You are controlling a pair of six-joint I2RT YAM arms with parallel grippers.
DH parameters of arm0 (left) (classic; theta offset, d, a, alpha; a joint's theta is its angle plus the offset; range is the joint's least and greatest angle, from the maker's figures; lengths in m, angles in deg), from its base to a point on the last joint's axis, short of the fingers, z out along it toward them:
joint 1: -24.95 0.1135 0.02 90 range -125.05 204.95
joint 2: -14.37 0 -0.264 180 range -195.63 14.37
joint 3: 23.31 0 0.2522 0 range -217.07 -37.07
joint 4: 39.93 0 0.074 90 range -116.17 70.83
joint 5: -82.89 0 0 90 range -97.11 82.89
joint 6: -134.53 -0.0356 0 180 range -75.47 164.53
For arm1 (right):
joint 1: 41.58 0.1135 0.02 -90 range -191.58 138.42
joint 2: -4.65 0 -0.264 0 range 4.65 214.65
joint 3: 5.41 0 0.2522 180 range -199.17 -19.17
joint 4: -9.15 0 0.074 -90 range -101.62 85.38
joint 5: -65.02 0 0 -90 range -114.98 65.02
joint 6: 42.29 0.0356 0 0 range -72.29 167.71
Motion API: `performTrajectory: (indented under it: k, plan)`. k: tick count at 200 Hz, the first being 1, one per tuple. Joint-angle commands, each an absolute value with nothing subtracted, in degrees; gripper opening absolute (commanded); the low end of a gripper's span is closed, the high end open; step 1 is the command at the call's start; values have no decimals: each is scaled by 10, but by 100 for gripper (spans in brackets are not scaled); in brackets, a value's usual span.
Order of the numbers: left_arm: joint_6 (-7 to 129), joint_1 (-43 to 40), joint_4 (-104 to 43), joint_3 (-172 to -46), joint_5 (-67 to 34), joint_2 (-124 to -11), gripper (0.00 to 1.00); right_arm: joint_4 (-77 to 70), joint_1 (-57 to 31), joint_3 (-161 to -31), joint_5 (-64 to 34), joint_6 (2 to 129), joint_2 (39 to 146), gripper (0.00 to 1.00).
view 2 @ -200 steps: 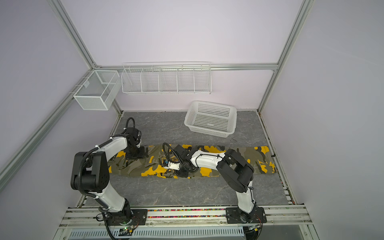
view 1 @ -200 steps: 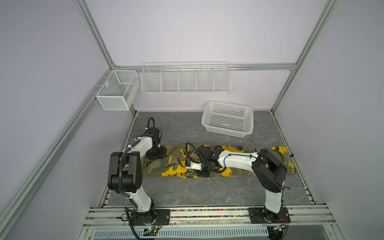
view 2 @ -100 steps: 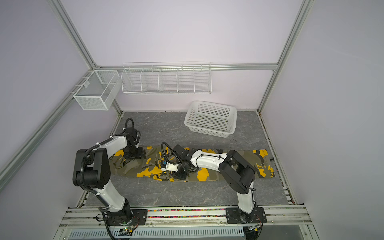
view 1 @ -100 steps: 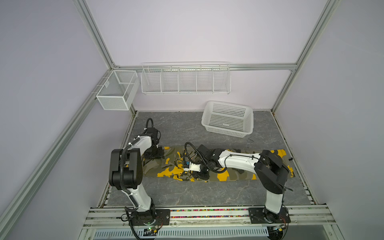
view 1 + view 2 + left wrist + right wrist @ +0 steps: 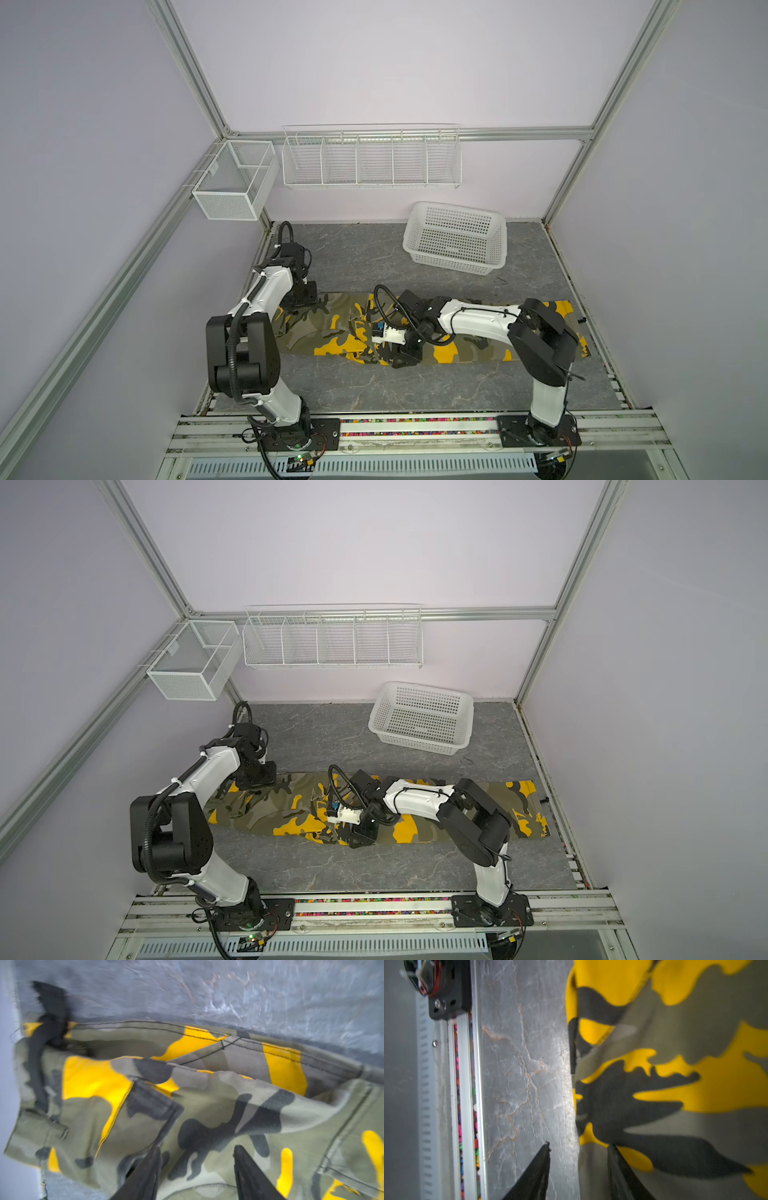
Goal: Fold and stack the trousers
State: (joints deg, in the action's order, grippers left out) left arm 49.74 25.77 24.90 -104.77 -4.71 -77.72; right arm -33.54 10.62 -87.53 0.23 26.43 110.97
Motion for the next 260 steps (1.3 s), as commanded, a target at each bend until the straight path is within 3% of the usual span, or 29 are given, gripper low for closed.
performTrajectory:
  k: [1, 42, 93, 140, 151, 189, 196, 202, 206, 210, 260]
  plan:
    - [564, 265, 248, -1005, -83, -756, 57, -315, 70, -850, 14, 329, 1037, 51]
    - [620, 293, 146, -912, -129, -752, 57, -273, -18, -782, -63, 474, 989, 52]
    - [609, 303, 165, -934, -34, -828, 57, -286, -104, -733, -161, 565, 983, 58]
    - [587, 303, 186, -976, -18, -824, 60, -368, -194, -727, -226, 560, 923, 65]
    - [585, 303, 188, -978, -25, -813, 62, -397, -225, -723, -245, 550, 900, 71]
    - [577, 301, 209, -978, -94, -738, 67, -465, -399, -720, -274, 514, 835, 78]
    - [577, 298, 210, -976, -106, -721, 71, -467, -437, -721, -268, 515, 830, 78]
    - [571, 298, 211, -974, -128, -707, 81, -470, -468, -724, -261, 512, 829, 79]
    - [564, 297, 212, -974, -144, -700, 93, -472, -486, -728, -258, 508, 831, 79]
    - [561, 296, 216, -974, -156, -694, 97, -476, -503, -731, -259, 504, 834, 79]
    - [620, 230, 195, -961, -261, -643, 100, -476, -633, -784, -272, 493, 927, 80]
